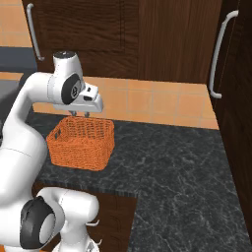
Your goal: Open the cabinet, pick up the bread from the cabinet and place it in the basket. Then move the basket to the dining counter.
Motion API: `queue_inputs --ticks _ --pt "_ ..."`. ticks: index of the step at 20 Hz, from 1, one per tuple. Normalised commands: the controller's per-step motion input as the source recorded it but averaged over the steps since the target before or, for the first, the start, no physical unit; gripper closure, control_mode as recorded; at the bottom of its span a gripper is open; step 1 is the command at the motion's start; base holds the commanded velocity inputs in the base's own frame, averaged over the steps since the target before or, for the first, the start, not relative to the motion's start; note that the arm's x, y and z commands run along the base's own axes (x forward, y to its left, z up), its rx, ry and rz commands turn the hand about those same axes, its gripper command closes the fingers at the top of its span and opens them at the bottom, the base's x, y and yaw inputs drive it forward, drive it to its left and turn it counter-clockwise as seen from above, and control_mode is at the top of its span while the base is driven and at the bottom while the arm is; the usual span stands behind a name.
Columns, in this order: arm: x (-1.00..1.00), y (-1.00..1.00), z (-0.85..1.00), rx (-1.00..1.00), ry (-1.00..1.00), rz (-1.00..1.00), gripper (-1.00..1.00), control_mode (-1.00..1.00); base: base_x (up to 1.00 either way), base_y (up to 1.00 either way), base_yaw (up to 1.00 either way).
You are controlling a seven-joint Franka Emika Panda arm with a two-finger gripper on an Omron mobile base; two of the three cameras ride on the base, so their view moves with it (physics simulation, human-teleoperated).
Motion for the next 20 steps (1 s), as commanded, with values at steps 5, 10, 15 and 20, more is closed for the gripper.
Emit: queue_inputs --ticks 5,10,15,20 --pt "-0.11 0.00 0.00 0.00 0.00 0.00 -1.00 -1.00 0.00 0.00 0.00" --pt "-0.66 0.09 0.21 0.00 -0.42 0.00 -1.00 -1.00 0.00 0.00 0.00" --pt "-0.10 0.85 0.79 0.00 -0.51 0.00 -1.00 -1.00 0.00 0.00 0.00" --pt "0.10 0.83 0.91 0.05 -0.34 0.00 -1.00 -1.00 0.00 0.00 0.00"
